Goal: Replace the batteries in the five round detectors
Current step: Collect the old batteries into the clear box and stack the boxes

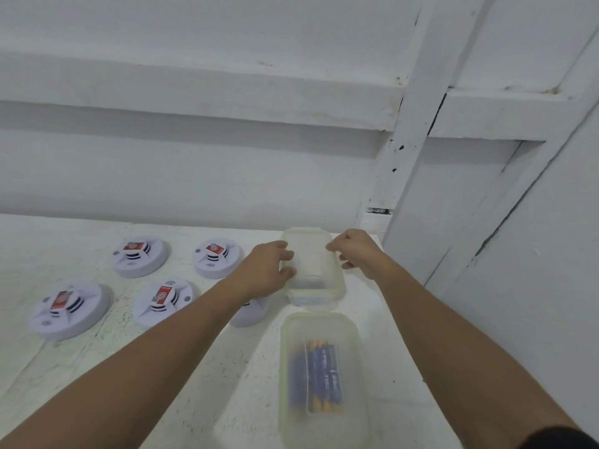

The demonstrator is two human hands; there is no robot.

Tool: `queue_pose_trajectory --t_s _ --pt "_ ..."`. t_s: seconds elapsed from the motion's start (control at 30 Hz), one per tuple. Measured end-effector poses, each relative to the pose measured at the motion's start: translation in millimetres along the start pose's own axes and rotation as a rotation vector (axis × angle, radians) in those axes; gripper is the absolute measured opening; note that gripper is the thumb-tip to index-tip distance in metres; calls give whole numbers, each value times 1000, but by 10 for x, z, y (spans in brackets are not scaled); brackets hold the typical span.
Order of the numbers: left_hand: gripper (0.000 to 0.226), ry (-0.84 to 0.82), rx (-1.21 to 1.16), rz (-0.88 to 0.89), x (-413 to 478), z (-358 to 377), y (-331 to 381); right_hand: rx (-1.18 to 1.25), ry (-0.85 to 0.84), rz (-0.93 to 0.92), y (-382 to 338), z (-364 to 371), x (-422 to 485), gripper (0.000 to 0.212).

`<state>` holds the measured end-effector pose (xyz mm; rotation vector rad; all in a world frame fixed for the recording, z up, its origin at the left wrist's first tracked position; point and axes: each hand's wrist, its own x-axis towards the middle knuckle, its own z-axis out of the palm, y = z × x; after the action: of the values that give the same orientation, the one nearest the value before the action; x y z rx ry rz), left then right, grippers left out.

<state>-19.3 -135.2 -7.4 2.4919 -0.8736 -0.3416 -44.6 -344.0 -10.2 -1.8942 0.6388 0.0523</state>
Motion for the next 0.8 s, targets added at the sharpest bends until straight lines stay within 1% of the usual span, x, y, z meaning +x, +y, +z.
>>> queue_pose_trajectory --t_s 0.03,0.1,0.13,0.17,0.23,0.37,0.47,0.7,0.8 --pt "68 -52 64 14 -17 -23 30 -12 25 -24 -6 13 51 25" --pt "95 -102 126 35 -30 -68 40 8 -13 -63 -35 50 108 39" --pt "102 -108 159 55 -35 -81 32 19 -56 -77 -50 61 119 46" --pt "104 -114 193 72 -36 -87 16 21 -97 -87 -57 73 157 48" --pt "99 -124 259 87 -35 -72 10 -10 -146 -95 -63 74 251 42" --pt "86 -57 313 99 -8 12 27 21 -237 -56 -102 19 325 38" --pt "89 -48 288 106 -13 65 -16 18 -288 -39 -100 10 364 37" --pt "86 16 208 138 -32 114 -57 44 -386 19 -51 -47 465 27" --pt "91 39 171 160 -20 122 -79 40 -420 65 -54 -62 501 25"
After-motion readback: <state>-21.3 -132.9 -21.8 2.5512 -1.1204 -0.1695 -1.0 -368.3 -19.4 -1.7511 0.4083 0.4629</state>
